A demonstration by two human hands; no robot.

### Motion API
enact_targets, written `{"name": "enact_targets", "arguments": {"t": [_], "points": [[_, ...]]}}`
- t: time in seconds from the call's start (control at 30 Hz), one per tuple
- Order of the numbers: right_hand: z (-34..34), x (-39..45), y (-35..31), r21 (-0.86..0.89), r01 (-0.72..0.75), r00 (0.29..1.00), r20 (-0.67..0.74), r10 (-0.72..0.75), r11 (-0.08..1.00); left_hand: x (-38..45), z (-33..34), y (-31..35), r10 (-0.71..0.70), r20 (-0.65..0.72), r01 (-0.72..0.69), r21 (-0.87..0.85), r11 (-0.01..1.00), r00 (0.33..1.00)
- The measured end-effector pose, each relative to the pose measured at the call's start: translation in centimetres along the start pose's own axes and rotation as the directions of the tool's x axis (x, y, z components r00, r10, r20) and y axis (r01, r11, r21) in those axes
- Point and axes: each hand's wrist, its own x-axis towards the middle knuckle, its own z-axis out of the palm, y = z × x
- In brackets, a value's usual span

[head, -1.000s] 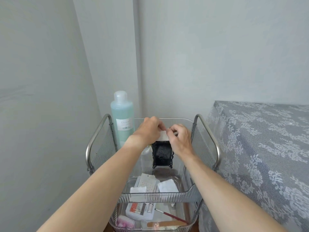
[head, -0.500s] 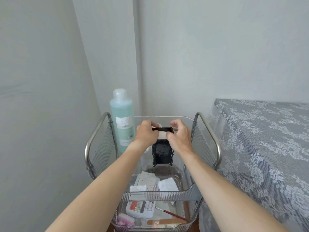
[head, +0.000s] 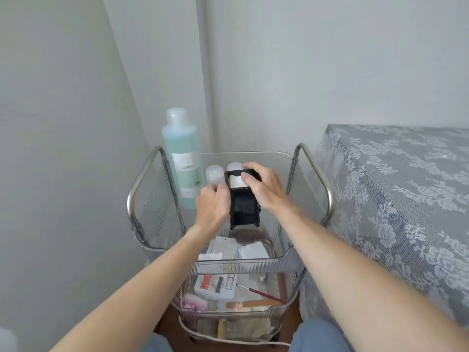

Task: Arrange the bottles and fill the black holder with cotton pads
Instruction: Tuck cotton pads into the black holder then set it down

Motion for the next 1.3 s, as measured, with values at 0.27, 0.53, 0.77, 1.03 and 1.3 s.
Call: {"name": "enact_targets", "arguments": {"t": [0.27,0.53,0.77,1.03,1.3], "points": [[0.5,-0.4,1.2,-0.054,0.026,0.998,-0.061,-0.030,0.998,-2.0,0.1,-3.1,-0.351,0.371,0.170,0.441,0.881,0.860],[0.2,-0.6,0.9,-0.022,0.037,0.989,-0.145,-0.040,0.999,-2.7,1.9,-4.5,-0.277,0.621,-0.223,0.605,0.764,0.733],[0.2,0.0,1.1,-0.050,0.062,0.985,-0.159,-0.069,0.997,-1.5,-0.8,-1.7,0.064,0.629,-0.170,0.110,0.979,0.774],[0.0,0.2,0.0,0.196,0.065,0.945,-0.328,0.003,0.978,0.5,-1.4,1.8,0.304,0.196,-0.313,0.017,0.950,0.932],[-0.4,-0.5,0.1,-0.015,0.225,0.928,-0.301,-0.219,0.974,3.8,-1.0,4.6,0.286,0.144,-0.313,0.238,0.919,0.947]]}}
